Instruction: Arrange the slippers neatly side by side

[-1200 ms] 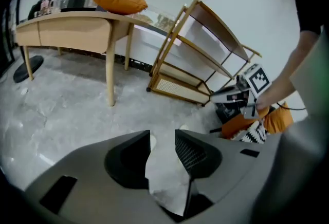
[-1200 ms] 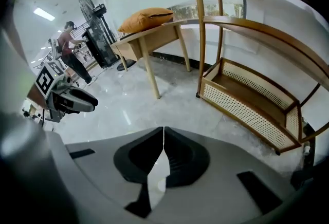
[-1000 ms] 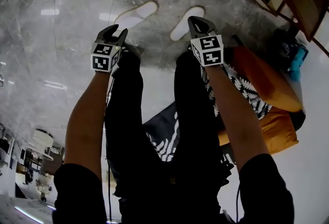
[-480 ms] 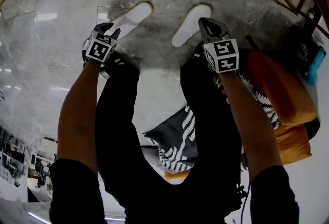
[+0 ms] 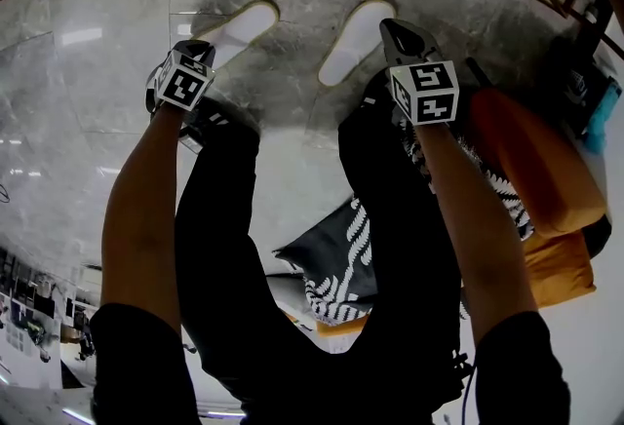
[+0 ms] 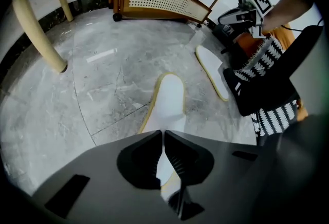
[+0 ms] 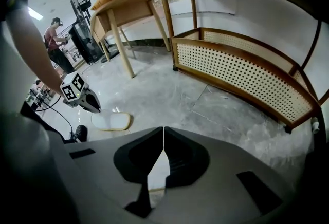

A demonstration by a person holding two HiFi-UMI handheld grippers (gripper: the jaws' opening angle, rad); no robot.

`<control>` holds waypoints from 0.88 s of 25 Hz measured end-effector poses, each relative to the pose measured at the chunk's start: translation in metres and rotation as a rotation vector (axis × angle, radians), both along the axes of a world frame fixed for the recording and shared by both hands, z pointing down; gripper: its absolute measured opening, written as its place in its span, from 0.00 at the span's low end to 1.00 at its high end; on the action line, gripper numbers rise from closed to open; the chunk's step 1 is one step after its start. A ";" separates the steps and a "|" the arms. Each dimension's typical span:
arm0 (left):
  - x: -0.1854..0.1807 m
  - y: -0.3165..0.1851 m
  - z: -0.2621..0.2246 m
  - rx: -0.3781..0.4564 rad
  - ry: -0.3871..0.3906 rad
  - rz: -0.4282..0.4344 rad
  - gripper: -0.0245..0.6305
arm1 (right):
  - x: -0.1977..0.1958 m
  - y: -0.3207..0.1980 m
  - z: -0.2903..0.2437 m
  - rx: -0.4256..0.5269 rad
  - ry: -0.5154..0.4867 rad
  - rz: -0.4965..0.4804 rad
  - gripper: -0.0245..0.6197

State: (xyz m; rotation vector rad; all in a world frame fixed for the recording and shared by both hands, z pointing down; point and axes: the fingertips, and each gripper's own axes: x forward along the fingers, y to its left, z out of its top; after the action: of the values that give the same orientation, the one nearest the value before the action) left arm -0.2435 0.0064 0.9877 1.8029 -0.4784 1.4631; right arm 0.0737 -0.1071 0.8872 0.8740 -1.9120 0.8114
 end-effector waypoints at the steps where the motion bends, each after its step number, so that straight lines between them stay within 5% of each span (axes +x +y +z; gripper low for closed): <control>1: 0.000 0.000 -0.004 -0.001 0.007 0.002 0.08 | 0.001 -0.002 -0.002 0.002 0.003 0.012 0.09; 11: 0.007 -0.010 -0.074 0.048 0.035 0.237 0.07 | 0.014 0.010 -0.038 -0.024 0.013 0.089 0.09; 22: 0.069 -0.032 -0.132 0.201 0.085 0.924 0.07 | 0.035 0.015 -0.076 0.009 -0.019 0.174 0.09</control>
State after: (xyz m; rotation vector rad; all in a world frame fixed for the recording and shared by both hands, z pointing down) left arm -0.1746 -0.0252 0.8559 2.3887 0.3321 1.9521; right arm 0.1083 -0.0922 0.8115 1.0530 -1.8758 0.9169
